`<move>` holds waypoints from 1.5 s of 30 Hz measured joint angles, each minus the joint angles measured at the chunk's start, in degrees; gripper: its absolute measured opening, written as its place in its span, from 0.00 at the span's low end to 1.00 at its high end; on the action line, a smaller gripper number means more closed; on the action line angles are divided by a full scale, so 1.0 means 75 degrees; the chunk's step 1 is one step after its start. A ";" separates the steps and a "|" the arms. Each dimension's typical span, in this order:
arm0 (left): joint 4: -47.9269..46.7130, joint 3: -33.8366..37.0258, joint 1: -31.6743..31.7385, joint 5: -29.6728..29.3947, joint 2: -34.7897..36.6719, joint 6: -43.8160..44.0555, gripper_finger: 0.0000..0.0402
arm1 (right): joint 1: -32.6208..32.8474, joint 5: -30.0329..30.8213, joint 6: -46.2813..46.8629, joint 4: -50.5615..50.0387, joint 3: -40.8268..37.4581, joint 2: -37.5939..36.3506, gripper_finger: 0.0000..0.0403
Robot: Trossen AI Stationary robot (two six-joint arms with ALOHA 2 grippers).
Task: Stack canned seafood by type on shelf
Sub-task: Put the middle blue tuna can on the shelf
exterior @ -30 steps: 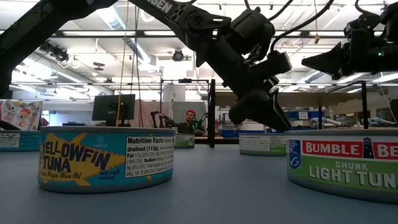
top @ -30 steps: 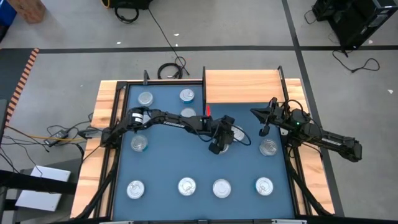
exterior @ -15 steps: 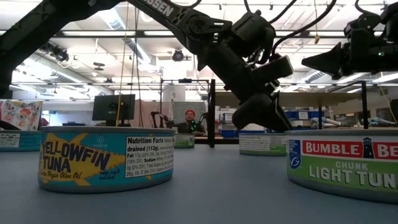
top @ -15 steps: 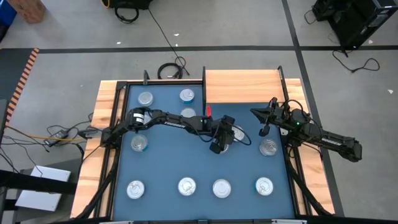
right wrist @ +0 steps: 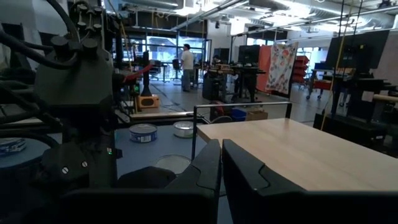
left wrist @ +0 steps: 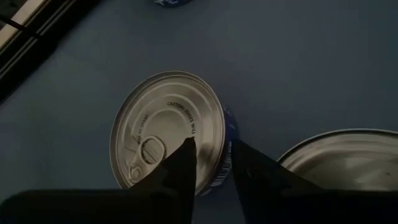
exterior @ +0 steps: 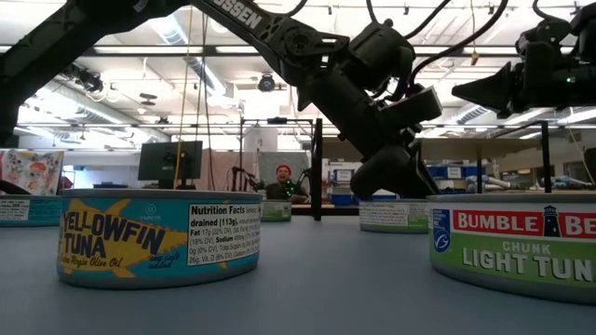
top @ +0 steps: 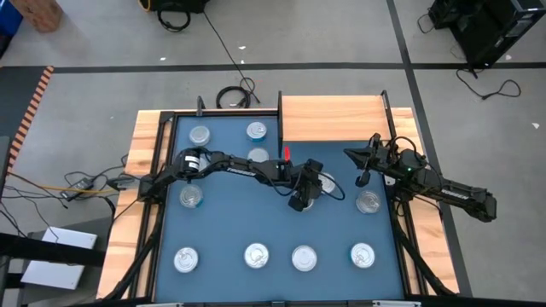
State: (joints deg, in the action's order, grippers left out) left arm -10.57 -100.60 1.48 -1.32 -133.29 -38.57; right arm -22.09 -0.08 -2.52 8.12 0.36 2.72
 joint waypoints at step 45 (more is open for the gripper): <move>-0.3173 -0.1732 -0.0910 -0.0594 -0.0343 0.1424 0.33 | 0.0000 -0.0067 0.0002 0.0002 0.0000 0.0000 0.07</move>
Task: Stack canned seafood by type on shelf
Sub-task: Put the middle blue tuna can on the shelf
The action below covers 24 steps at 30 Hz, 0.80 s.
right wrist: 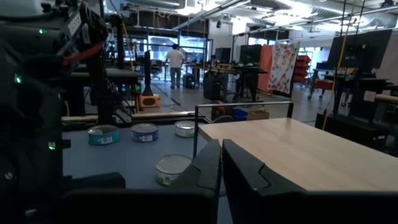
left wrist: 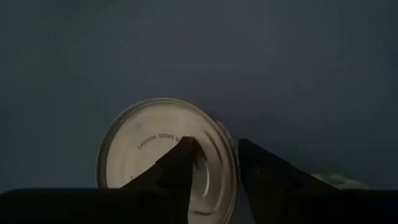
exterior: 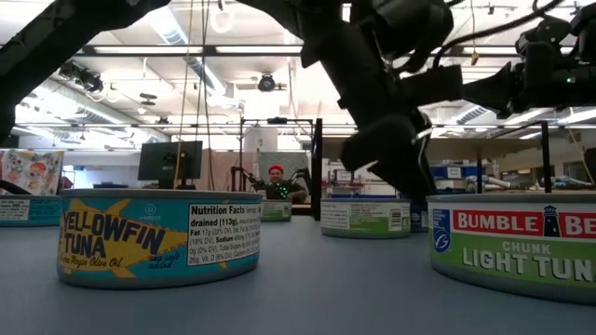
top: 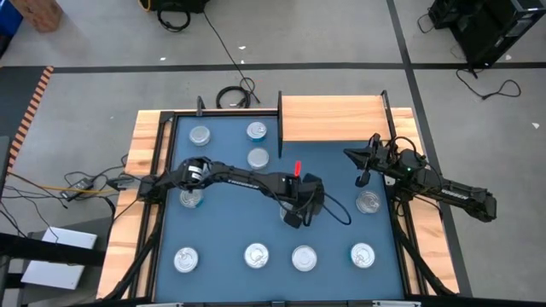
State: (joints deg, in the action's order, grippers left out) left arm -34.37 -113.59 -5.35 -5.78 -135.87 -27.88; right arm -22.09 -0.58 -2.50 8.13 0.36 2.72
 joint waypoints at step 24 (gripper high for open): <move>-0.0721 -0.0392 -0.0054 -0.1352 -0.0108 -0.0014 0.00 | -0.0001 -0.0076 -0.0001 0.0053 0.0000 0.0000 0.07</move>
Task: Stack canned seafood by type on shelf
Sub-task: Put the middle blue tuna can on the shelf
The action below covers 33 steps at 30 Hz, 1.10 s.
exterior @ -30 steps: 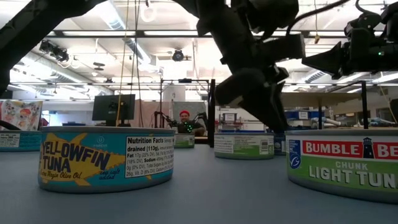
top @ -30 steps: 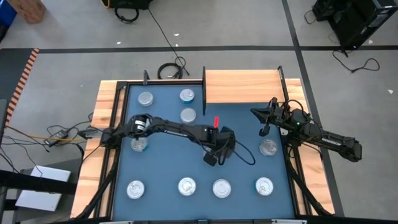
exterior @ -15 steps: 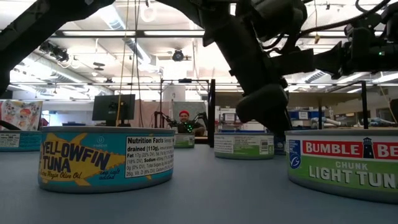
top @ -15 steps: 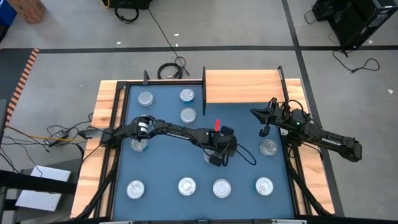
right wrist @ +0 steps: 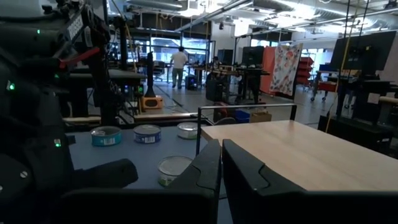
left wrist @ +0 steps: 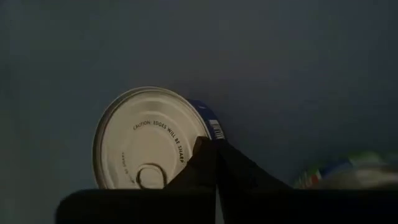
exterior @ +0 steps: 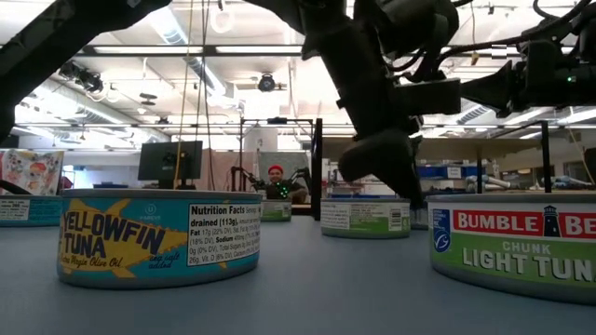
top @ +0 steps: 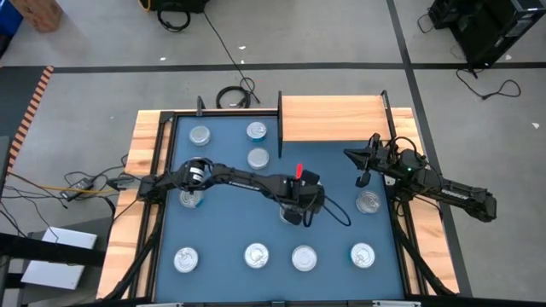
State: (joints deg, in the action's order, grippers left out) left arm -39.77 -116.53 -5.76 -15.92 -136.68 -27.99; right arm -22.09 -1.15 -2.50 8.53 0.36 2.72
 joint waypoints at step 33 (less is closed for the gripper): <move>-0.2252 -0.2459 0.0099 -0.1552 0.0833 0.0160 0.00 | 0.0001 -0.0011 0.0000 -0.0014 0.0000 0.0000 0.07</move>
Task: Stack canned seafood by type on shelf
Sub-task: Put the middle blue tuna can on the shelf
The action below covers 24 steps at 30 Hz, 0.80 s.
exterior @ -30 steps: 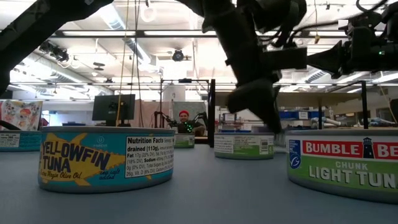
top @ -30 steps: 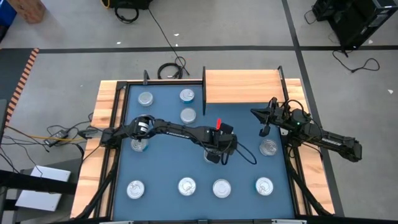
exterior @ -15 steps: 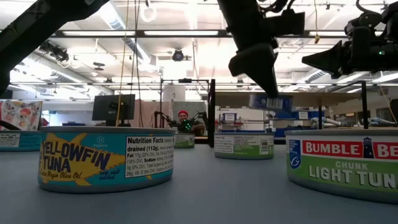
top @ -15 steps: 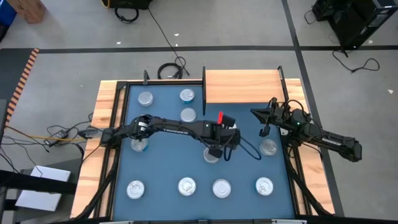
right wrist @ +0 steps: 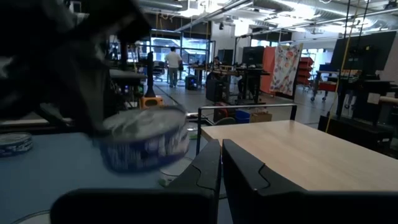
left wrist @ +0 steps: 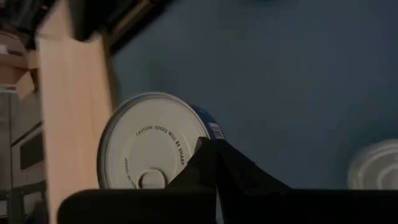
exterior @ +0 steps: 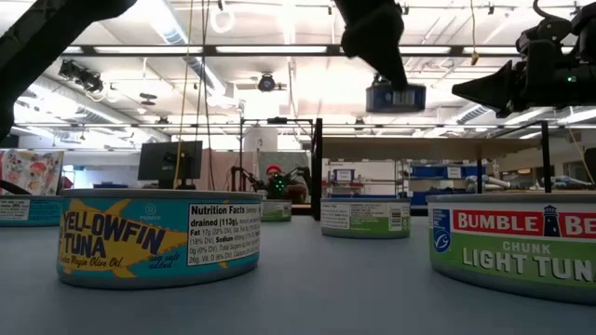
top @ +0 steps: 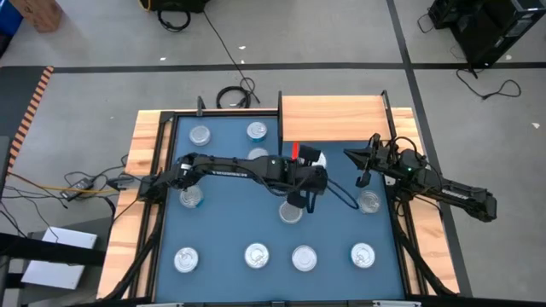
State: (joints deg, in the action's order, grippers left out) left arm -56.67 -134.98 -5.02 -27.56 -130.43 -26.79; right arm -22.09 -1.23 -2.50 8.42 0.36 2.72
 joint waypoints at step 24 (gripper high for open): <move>0.1475 0.0006 0.3532 0.2763 0.0280 -0.0072 0.00 | 0.0000 0.0006 -0.0070 0.0011 0.0000 0.0000 0.07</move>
State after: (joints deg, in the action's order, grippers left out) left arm -45.60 -134.93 21.47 -6.83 -128.33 -27.33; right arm -22.09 -1.18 -3.03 8.50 0.36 2.72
